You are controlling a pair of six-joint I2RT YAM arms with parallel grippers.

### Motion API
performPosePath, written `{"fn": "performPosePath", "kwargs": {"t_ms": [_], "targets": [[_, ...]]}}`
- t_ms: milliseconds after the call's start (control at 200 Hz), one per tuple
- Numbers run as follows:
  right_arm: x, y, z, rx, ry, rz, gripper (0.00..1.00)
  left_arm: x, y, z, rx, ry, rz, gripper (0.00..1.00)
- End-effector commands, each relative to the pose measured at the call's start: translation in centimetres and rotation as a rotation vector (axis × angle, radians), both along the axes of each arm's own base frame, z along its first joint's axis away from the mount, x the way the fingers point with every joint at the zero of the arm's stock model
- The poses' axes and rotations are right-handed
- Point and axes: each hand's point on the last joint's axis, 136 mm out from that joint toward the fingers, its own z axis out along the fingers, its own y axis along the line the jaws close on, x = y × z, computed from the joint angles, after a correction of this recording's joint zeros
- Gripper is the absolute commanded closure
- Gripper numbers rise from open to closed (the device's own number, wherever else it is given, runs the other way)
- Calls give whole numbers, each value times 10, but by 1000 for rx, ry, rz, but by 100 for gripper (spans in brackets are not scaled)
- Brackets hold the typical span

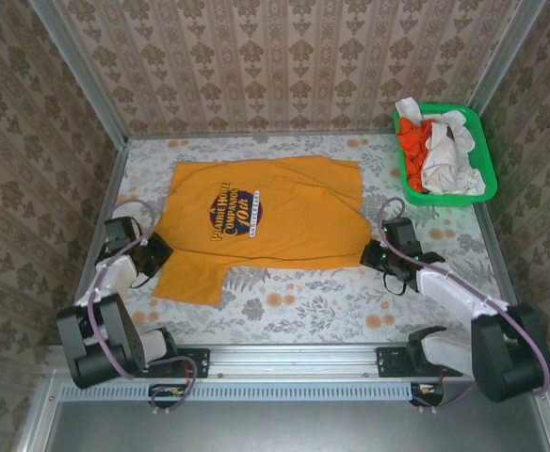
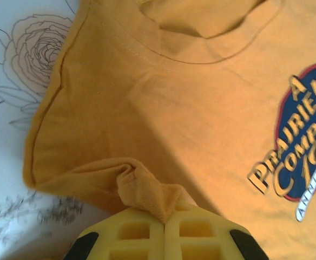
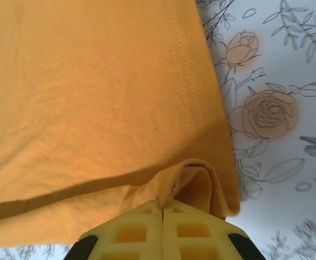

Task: Fold and stack the t-shirts

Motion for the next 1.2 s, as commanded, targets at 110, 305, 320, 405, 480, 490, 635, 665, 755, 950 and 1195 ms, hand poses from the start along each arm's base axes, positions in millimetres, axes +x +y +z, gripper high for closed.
{"fn": "performPosePath", "kwargs": {"t_ms": [110, 305, 320, 405, 480, 490, 635, 665, 755, 950, 1195], "targets": [[51, 23, 1, -1, -23, -8, 100, 41, 3, -8, -31, -20, 33, 100], [88, 31, -22, -43, 35, -18, 100, 69, 0, -25, -50, 16, 16, 100], [93, 31, -22, -46, 36, -21, 100, 71, 0, -26, -52, 18, 16, 100], [113, 31, -24, -82, 50, -32, 100, 84, -1, -30, -63, 22, 16, 100], [133, 29, -23, -123, 51, -39, 100, 99, 0, -29, -64, 15, 16, 100], [135, 29, -22, -127, 49, -38, 100, 100, -1, -30, -65, 17, 16, 100], [172, 22, -15, -159, 17, -50, 100, 129, -1, -21, -62, -8, -5, 100], [179, 19, -14, -160, 12, -52, 100, 134, -1, -18, -60, -15, -12, 100], [191, 12, -7, -160, -12, -57, 100, 141, -3, -7, -40, -35, -36, 100], [172, 8, 20, -127, -75, -54, 100, 111, -10, 9, -9, -31, -74, 100], [85, -15, 24, -129, -67, -92, 100, 47, -18, 15, 18, 8, -103, 100]]}}
